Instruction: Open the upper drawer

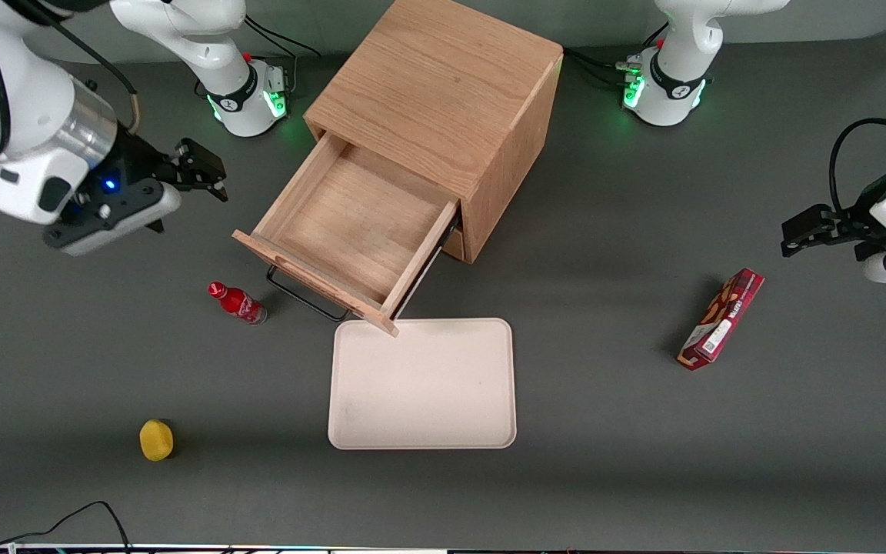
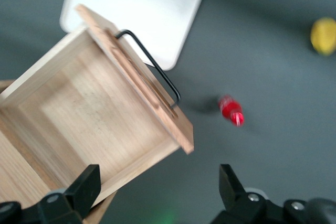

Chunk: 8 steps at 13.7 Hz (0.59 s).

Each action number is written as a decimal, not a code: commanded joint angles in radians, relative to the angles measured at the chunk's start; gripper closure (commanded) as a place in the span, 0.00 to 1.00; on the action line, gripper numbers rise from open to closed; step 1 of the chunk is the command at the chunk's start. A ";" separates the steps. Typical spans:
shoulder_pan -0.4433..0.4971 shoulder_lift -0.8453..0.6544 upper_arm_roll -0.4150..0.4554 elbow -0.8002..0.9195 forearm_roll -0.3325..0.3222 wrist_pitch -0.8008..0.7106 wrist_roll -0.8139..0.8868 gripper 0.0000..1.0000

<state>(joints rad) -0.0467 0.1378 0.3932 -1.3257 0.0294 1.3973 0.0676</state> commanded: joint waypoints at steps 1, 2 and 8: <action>-0.008 -0.127 -0.063 -0.179 -0.019 0.034 0.147 0.00; -0.010 -0.156 -0.112 -0.228 -0.017 0.049 0.146 0.00; -0.008 -0.417 -0.269 -0.656 -0.009 0.307 0.019 0.00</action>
<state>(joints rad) -0.0598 -0.1580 0.1726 -1.8040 0.0238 1.6085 0.1595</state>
